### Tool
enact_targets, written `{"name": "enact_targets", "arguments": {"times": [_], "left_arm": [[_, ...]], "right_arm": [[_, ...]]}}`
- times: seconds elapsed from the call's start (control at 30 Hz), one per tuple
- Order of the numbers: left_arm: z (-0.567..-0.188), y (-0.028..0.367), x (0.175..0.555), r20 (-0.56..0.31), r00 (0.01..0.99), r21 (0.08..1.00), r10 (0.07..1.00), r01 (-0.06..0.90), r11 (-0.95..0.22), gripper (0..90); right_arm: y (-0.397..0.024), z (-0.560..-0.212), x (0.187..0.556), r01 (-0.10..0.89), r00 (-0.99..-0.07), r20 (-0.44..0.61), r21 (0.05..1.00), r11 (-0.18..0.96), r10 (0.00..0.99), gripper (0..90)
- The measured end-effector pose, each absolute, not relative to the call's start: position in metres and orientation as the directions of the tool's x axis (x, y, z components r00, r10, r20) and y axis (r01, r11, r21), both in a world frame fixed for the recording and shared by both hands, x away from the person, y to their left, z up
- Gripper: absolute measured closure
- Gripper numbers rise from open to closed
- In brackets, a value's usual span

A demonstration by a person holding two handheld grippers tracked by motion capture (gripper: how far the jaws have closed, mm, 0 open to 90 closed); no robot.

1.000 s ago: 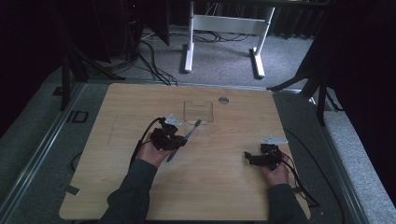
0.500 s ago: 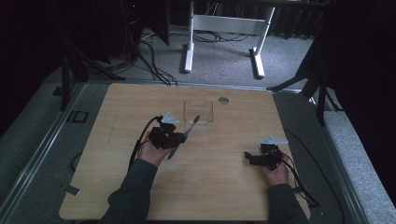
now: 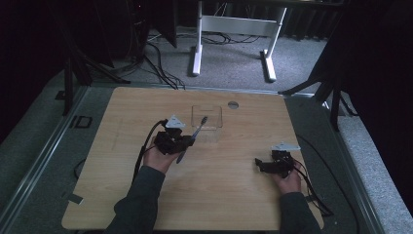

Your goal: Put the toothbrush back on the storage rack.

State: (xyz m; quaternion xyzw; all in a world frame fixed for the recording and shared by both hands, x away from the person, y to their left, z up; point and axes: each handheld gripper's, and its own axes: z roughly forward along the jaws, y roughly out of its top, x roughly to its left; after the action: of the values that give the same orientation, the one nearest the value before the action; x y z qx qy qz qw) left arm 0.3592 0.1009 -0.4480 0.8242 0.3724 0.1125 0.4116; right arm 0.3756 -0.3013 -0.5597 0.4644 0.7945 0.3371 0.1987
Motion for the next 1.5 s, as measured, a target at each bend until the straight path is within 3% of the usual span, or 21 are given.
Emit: {"name": "enact_targets", "arguments": {"times": [1.5], "left_arm": [[-0.45,0.1044,0.3663,-0.11,0.694,0.868,0.711,0.416,-0.272,78.7]], "right_arm": [[-0.3013,-0.5597,0.3756,0.604,-0.49,-0.002,0.72,0.342,0.872,13.5]]}}
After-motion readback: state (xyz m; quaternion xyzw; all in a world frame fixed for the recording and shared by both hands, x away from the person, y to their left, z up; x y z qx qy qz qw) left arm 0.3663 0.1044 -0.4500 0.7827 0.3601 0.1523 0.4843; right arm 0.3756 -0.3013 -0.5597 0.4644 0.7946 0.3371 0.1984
